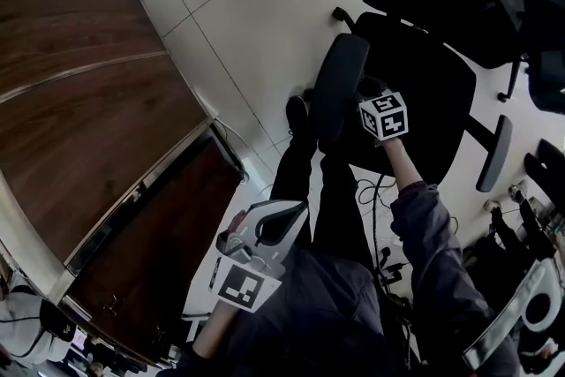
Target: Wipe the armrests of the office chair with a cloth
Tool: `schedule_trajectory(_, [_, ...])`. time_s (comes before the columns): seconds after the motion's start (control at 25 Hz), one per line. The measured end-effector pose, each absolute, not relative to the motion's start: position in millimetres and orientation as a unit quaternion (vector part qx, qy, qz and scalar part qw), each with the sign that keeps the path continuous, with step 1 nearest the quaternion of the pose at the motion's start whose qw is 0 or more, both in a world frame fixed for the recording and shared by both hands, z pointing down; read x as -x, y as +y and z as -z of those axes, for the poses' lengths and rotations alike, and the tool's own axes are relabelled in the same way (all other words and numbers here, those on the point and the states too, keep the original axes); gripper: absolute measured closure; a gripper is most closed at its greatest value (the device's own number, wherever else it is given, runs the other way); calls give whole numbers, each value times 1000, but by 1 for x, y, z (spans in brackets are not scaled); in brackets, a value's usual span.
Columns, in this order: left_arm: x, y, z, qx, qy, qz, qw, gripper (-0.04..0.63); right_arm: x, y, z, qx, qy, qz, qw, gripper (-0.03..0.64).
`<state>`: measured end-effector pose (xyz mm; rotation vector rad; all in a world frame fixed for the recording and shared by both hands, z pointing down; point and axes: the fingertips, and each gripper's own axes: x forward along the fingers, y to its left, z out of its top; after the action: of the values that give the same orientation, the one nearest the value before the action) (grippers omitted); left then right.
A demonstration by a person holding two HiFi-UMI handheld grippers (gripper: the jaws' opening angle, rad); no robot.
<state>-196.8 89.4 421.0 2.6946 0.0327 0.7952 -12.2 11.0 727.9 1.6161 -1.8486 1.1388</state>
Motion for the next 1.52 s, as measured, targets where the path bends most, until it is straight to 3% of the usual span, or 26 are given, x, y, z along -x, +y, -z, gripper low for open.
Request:
schedule_trajectory(0.36, [176,80,-406,-952,33,-268,142,580,18,26,-651,-578,-703,-376,175,557])
schedule_trajectory(1.0, [167,78,-421,-940,28,-300,159,580,12,4,-760,-558,-668,-455,187,558])
schedule_trajectory(1.24, [167,79,-424,-939,23,-305,159,580,16,-2,-761,-542,-669,-471,189,558])
schedule_trajectory(1.52, [153,86,-407,-947,15,-282,154,579,18,13,-681,-552,-692,-453,109,558])
